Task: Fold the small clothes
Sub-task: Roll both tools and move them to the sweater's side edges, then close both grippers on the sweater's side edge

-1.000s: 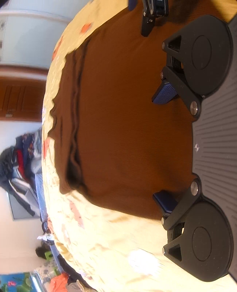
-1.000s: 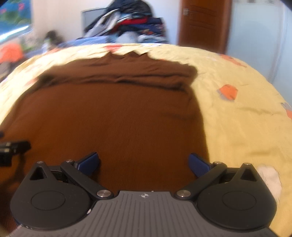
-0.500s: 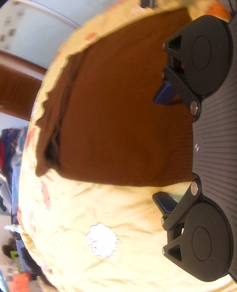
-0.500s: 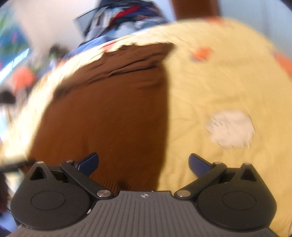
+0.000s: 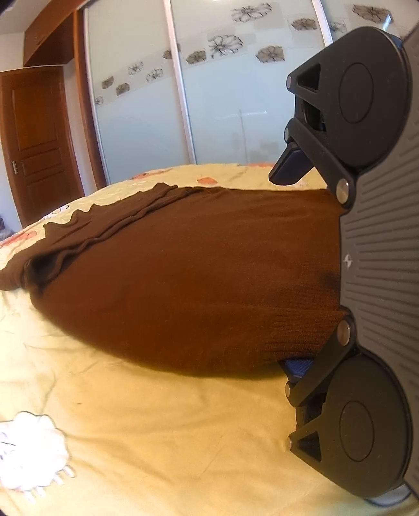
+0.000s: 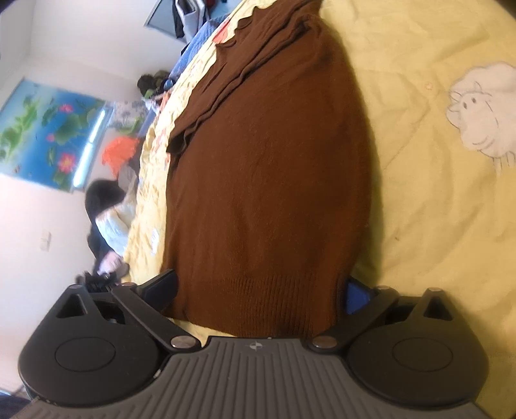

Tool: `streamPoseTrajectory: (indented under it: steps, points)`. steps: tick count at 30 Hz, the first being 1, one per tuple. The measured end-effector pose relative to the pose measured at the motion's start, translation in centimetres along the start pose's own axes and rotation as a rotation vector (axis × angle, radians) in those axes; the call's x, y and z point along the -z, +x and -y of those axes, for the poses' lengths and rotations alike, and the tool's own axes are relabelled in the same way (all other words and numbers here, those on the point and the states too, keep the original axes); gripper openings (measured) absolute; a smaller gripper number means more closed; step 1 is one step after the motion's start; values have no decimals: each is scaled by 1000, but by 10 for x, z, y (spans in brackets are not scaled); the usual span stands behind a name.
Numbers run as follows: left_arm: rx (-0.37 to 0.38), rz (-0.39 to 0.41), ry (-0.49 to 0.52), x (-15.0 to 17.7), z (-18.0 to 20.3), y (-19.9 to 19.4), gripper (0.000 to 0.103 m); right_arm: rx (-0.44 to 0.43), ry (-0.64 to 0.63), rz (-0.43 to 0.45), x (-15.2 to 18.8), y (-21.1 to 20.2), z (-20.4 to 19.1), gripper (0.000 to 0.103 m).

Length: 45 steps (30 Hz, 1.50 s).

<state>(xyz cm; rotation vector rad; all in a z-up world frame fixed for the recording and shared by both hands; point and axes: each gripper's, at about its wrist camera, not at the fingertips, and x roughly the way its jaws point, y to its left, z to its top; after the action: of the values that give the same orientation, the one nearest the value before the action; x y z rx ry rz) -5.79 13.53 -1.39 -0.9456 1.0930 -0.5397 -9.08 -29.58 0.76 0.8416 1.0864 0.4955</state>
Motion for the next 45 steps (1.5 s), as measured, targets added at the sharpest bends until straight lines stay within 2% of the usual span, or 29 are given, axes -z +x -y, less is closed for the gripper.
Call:
streamPoseTrajectory:
  steps: [6,9,12,15,16,18,19,20,23,24,25,26,27,28,30,34,36,39,41,45]
  points:
    - [4,57,35,-17,5,-14,101,-32,37,1,-5,-5,12,98]
    - [-5,29,30,-24,0,-4,101,-44,42,5,-5,-7,15,103]
    - [42,-4,21,-25,-5,4,101,-47,50,13,-6,-6,15,103]
    - [66,-49,65,-20,1,13,101,-51,61,18,-7,-5,16,103]
    - [41,-69,97,-16,4,16,99,-51,62,19,-7,-5,15,103]
    - [-19,-63,184,-7,13,12,91,-48,64,22,-6,-5,15,103]
    - [-53,-57,196,-6,15,10,75,-46,63,25,-6,-4,14,102]
    - [-82,-55,194,-6,13,8,57,-42,65,32,-5,-5,14,99]
    - [-122,-51,153,-11,2,1,33,-19,62,45,-3,-8,16,81]
    - [-133,-54,154,-12,1,1,32,-7,62,46,-3,-8,17,69]
    - [-149,-56,169,-11,3,2,27,8,63,45,-3,-8,18,51]
    - [-177,-58,196,-10,8,4,21,30,61,39,-2,-6,20,39]
    - [-210,-66,232,-9,13,6,16,58,56,27,-2,-4,21,18]
    - [-240,-77,262,-8,18,9,10,81,50,22,-2,-3,24,15]
    - [-261,-88,296,-9,24,11,8,61,51,31,-1,-3,27,15]
    - [-217,-54,325,-26,35,-1,7,-7,26,82,-6,-11,21,15]
    - [-176,-8,342,-45,47,-6,6,-57,13,119,-20,-18,13,14]
    - [-117,73,371,-85,69,-6,6,-128,-4,188,-57,-21,3,14]
    - [-98,123,412,-116,88,5,6,-163,-8,245,-91,-19,-3,14]
    - [-117,218,447,-191,122,41,7,-235,33,355,-179,-6,-3,14]
